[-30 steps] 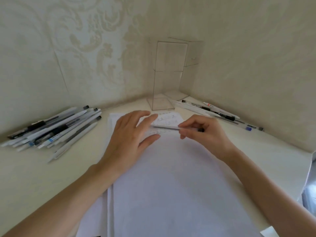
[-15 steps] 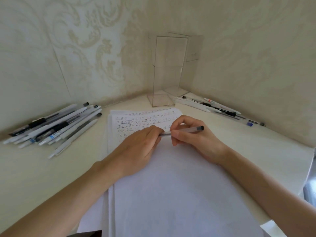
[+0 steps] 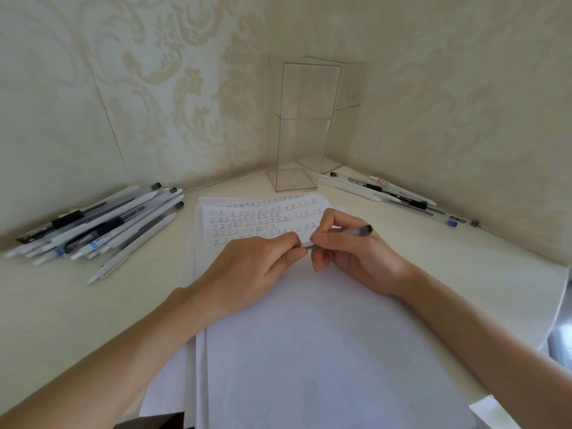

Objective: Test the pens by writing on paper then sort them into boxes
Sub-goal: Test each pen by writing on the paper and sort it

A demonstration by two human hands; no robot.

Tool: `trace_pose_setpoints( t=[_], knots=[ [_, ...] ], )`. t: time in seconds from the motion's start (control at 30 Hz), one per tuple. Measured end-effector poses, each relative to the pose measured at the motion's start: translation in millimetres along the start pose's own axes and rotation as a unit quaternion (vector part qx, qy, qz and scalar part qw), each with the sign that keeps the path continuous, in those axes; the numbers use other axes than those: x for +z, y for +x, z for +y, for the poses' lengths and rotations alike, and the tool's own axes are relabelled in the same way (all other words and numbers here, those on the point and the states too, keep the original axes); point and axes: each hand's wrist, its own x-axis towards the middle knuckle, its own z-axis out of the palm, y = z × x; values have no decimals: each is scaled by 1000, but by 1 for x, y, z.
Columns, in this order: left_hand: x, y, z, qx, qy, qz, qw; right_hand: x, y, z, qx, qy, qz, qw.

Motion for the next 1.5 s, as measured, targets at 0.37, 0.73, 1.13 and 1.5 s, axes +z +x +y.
trace_pose_setpoints(
  t=[0.37,0.73,1.13,1.5],
  knots=[
    [-24,-7,-13,-102,18,31,994,-10,2,-12,24,20,0,1000],
    [-37,-51,-47,-50,92,-8,994,57,57,-5,38,-224,116,967],
    [-35,-48,-48,-32,105,-28,994,68,70,21,4,-311,189,931],
    [-34,-47,-49,-34,123,-25,991,70,69,22,13,-336,170,926]
  ],
)
